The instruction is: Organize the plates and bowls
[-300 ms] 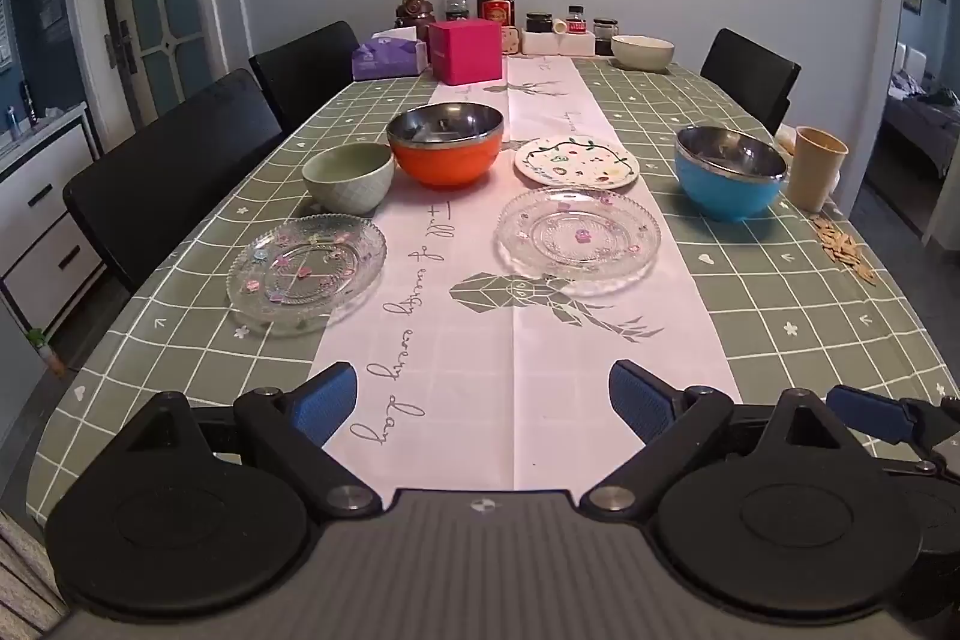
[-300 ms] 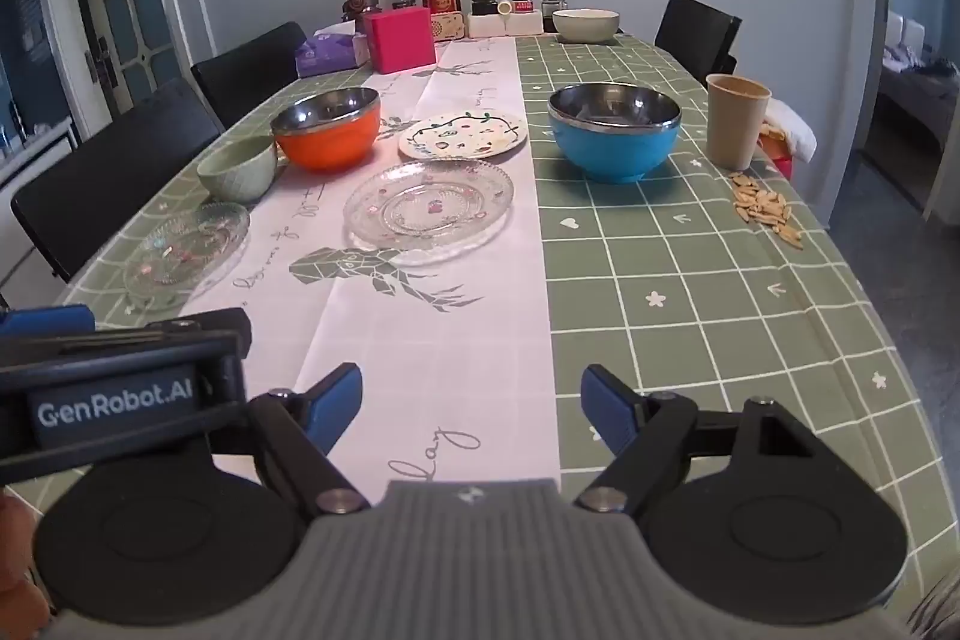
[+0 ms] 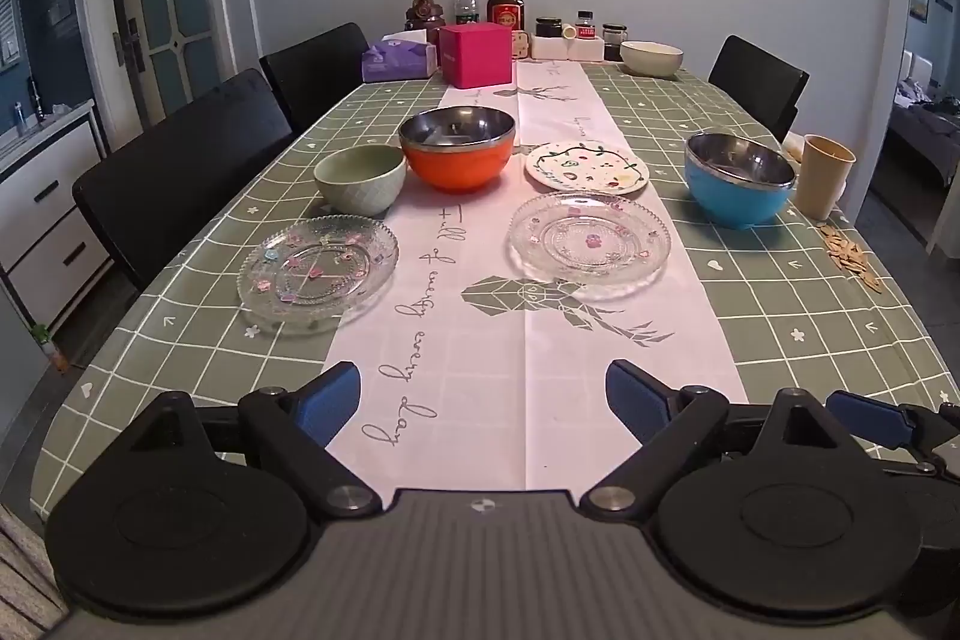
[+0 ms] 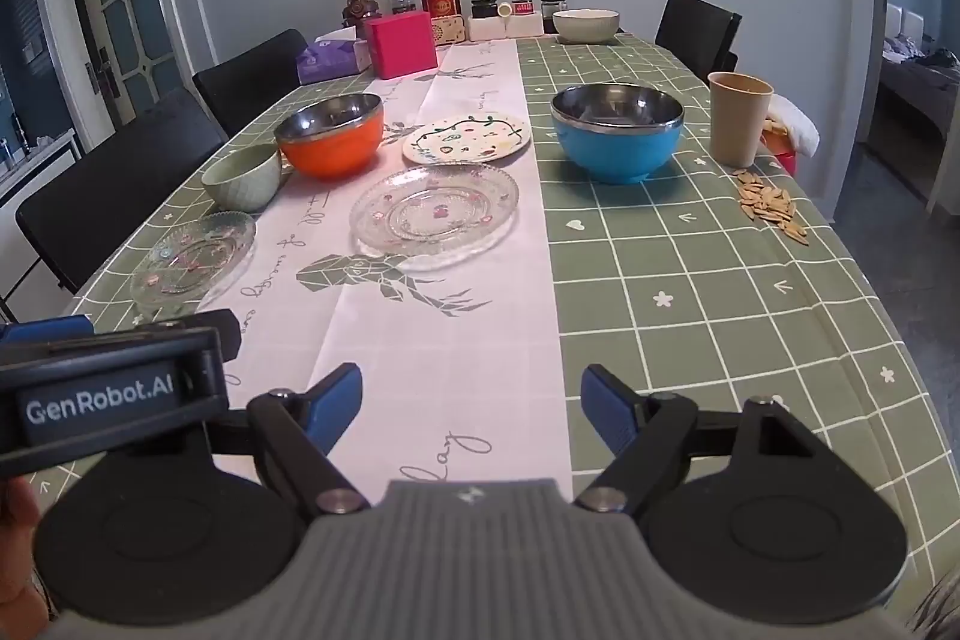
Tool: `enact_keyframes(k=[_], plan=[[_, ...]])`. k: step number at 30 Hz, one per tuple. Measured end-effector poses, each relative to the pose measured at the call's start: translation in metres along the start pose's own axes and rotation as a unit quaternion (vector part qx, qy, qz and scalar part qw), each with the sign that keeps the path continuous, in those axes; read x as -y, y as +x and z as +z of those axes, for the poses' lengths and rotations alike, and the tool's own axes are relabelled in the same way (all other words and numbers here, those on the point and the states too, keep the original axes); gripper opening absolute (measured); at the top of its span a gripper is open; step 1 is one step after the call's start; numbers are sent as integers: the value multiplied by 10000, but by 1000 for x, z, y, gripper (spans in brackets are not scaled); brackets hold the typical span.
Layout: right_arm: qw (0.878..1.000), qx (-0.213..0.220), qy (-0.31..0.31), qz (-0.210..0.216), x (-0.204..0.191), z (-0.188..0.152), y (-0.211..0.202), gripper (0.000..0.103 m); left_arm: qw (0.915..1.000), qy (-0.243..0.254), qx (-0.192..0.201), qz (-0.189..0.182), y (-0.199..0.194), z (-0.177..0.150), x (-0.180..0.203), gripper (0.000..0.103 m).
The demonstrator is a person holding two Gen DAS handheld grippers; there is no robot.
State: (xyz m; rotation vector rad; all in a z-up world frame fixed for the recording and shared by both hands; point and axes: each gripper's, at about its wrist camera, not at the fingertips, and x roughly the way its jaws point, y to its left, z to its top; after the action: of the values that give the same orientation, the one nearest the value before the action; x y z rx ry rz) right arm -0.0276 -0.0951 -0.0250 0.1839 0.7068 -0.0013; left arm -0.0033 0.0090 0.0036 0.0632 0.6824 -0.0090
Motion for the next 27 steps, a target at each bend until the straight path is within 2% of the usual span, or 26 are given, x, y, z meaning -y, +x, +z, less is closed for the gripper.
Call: enact_keyframes(k=[27], plan=[[9995, -254, 168, 80, 2, -5, 11, 79, 9998, -89, -168, -10, 10, -4, -6, 103]])
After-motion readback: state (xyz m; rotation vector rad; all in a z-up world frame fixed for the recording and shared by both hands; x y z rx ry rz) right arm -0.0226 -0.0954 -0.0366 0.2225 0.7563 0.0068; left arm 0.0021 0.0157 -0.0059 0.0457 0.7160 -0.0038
